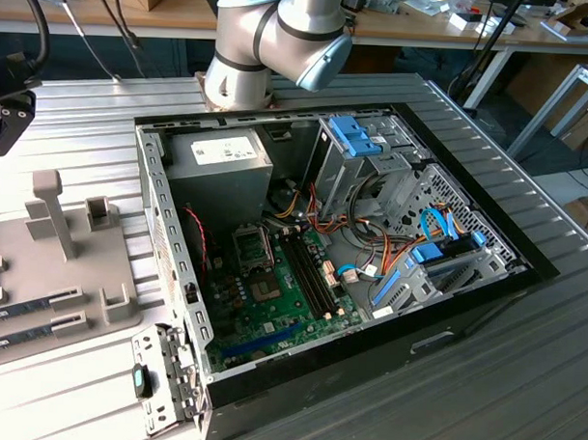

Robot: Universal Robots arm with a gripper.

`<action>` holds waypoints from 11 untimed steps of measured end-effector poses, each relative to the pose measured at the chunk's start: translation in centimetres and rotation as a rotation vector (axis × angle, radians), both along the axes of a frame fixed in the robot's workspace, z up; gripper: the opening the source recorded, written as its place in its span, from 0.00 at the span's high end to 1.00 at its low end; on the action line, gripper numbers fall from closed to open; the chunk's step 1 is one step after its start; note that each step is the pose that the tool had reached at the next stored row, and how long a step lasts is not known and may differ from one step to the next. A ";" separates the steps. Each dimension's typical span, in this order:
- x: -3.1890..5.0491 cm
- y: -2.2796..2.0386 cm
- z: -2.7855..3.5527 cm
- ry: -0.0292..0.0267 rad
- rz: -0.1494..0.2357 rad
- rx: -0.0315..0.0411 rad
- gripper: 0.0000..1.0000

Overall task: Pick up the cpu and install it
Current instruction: 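Reach for the cpu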

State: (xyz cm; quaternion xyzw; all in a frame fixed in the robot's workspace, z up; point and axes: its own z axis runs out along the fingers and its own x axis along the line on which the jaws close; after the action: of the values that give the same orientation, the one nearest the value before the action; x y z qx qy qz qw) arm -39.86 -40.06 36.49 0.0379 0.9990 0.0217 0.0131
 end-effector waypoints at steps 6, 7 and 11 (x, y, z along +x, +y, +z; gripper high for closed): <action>0.00 -0.01 -0.19 0.0000 0.000 0.0000 0.90; 0.00 -0.01 -0.24 0.0000 0.000 0.0000 0.90; 0.00 -0.02 -0.35 0.0001 0.000 0.0000 0.90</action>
State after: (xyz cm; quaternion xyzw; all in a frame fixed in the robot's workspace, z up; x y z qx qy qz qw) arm -39.86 -40.07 36.14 0.0379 0.9990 0.0217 0.0130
